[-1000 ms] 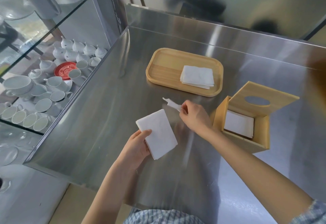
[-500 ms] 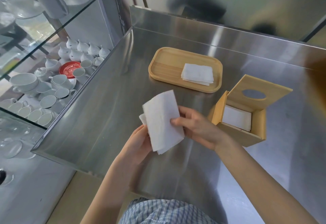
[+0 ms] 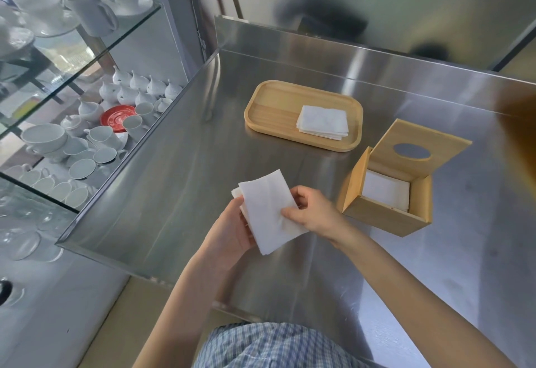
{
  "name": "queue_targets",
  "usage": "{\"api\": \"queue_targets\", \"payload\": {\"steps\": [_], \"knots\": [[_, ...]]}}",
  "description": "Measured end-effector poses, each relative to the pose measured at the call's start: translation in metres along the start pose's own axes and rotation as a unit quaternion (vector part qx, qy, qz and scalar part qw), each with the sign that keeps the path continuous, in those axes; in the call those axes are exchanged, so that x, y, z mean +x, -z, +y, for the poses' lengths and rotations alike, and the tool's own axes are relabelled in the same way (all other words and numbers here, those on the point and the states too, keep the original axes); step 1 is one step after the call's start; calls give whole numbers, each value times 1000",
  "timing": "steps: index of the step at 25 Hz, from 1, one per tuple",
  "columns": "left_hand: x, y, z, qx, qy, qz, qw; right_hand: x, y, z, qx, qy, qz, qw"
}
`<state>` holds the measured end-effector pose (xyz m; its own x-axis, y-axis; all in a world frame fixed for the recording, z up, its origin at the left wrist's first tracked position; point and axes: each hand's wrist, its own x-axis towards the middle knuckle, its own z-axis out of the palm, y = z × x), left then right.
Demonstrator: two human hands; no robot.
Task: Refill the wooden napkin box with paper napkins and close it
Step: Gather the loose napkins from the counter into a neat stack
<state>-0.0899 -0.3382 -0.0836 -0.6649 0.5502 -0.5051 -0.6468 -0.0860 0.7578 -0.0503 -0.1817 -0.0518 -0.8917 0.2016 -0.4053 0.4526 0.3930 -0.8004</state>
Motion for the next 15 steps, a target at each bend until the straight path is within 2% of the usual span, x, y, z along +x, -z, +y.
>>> {"api": "queue_targets", "payload": {"steps": [3, 6, 15], "knots": [[2, 3, 0, -32, 18, -11, 999, 1, 0, -1, -52, 15, 3, 999], [0, 3, 0, -20, 26, -16, 999, 1, -2, -2, -103, 29, 12, 994], [-5, -4, -1, 0, -6, -7, 1000, -2, -1, 7, -79, 20, 42, 996]]}}
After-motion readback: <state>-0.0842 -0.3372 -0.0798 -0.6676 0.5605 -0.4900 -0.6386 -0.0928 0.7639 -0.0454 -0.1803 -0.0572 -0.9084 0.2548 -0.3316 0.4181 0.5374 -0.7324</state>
